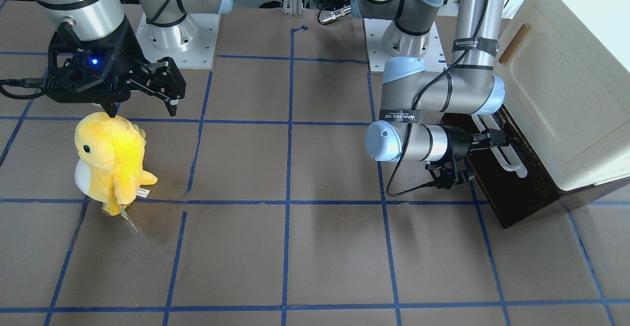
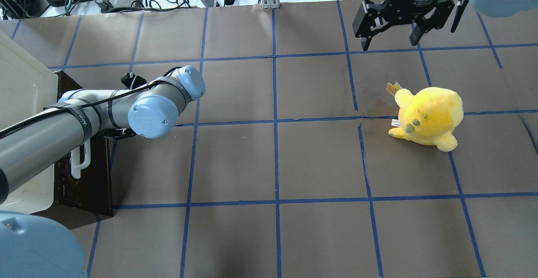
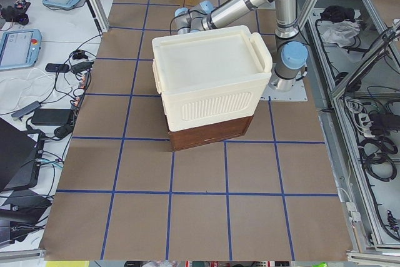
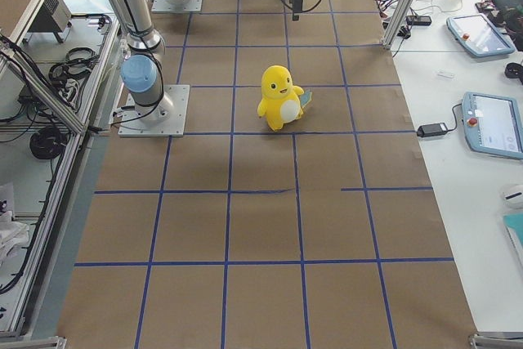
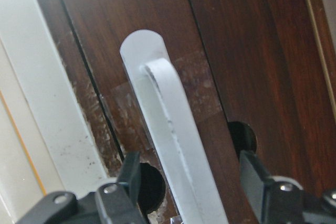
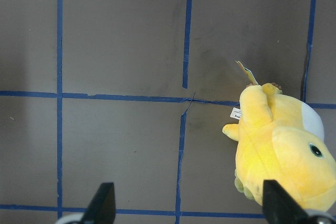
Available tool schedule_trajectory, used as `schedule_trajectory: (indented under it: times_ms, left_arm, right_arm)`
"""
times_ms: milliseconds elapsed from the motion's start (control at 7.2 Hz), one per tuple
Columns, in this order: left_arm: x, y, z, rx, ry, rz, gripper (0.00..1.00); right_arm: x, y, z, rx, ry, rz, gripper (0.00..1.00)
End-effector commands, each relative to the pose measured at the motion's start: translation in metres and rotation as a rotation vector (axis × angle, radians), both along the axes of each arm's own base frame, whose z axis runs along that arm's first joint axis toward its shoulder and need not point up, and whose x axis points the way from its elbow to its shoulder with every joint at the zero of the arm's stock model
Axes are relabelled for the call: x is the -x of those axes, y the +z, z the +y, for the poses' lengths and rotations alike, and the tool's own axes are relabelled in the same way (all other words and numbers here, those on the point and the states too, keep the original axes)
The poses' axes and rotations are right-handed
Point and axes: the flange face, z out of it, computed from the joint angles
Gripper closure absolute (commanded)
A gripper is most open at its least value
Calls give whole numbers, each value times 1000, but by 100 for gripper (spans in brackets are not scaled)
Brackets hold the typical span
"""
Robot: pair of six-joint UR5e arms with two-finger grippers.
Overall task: Pull drawer sideways
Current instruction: 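Close the left gripper on the white drawer handle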
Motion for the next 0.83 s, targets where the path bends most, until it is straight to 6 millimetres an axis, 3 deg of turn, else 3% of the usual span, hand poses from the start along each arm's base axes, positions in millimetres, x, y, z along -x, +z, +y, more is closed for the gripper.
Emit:
schedule_trajectory:
  times_ms: [0, 139, 278, 694]
  left_arm:
    - [-1, -1, -1, 10, 3, 1, 37]
    - [-2, -2, 0, 7, 5, 0, 37]
    - [-2, -3, -2, 10, 5, 1, 44]
    - [-2, -2, -3, 13, 5, 1, 46]
  right_arm:
    - [0, 0, 0, 0, -1, 0, 0]
    - [0, 0, 0, 0, -1, 0, 0]
    - [0, 0, 0, 0, -1, 0, 0]
    - [0, 0, 0, 0, -1, 0, 0]
